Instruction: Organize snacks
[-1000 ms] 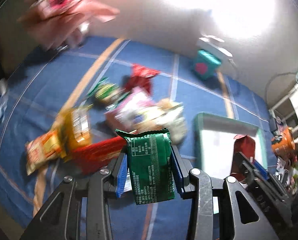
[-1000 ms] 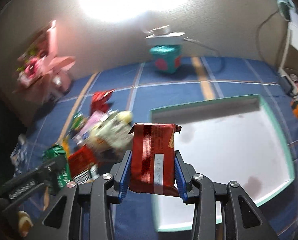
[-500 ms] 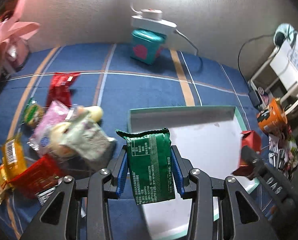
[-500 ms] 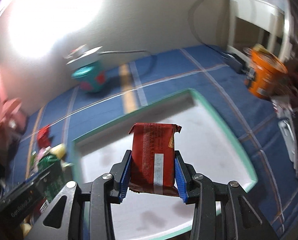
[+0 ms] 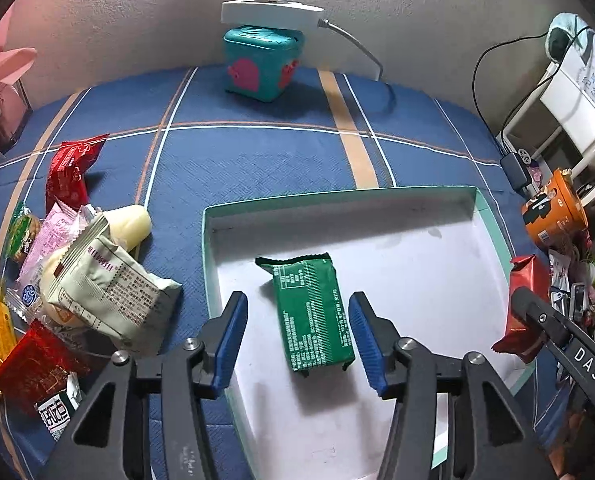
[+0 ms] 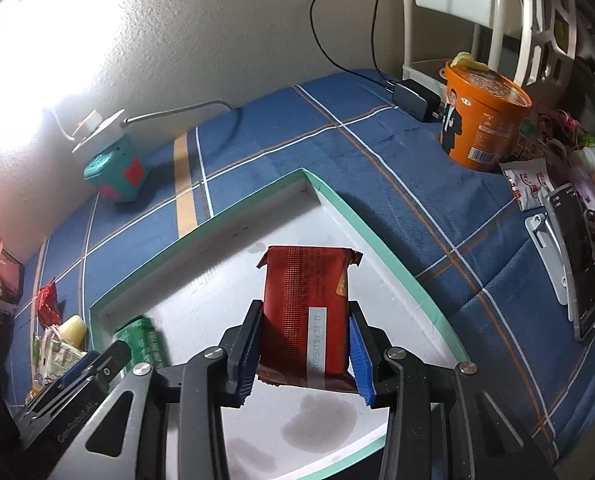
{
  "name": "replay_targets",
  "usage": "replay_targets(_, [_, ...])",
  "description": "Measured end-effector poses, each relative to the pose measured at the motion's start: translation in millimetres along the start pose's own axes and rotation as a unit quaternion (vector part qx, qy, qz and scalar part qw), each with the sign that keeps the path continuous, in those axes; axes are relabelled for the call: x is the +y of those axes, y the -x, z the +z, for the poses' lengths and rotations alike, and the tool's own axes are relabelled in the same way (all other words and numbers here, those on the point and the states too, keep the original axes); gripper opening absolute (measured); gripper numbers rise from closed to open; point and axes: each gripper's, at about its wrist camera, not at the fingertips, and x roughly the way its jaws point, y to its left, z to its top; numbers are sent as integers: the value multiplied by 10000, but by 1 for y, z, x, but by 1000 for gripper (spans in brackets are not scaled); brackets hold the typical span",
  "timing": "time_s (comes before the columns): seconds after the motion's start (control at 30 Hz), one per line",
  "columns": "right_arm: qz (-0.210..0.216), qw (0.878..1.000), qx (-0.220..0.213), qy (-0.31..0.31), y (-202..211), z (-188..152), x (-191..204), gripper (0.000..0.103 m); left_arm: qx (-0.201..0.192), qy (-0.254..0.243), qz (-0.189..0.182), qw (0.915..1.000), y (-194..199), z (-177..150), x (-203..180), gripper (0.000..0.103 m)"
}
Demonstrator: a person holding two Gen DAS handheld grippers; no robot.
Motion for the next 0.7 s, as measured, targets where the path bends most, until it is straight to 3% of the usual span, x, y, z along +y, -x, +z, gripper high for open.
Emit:
replay_targets(0.1, [8,10000,13,72,-1,0,3,42,-2,108,79,9999,4,-1,5,59])
replay_targets(0.17, [17,9999,-2,113,-1,-1,5,45,6,172,144,9997,6,-1,10,72])
replay_targets(0.2, [20,9999,-11,131,-1,-1,5,50,2,219,188,9996,8,-1,13,72])
replay_targets(0.23, [35,9999,-20,138,0,-1,6,64,6,241,220,9995,9,-1,14,72])
replay_targets(0.3, [77,9998,-46,158,1,-1,8,81,26,311,373,9988,12,-1,19,74])
replay_targets(0.4, [87,9997,-45,225,2,-2,11,86,12,453,496,9977,17,-2,30,78])
replay_targets(0.43, [96,9996,-37,247,1,-2,12,92,10,486,533,9974,18,-2,33,79])
replay_targets(0.5, [108,9996,-36,265,2,-3,14,103,-15,531,725,9960,21,-2,40,92])
replay_targets(0.53, [117,9995,-53,290,2,-3,15,103,-60,539,886,9946,22,-3,44,98])
replay_targets(0.7, [276,9986,15,455,3,-6,26,103,-189,567,1502,9868,30,-6,65,99])
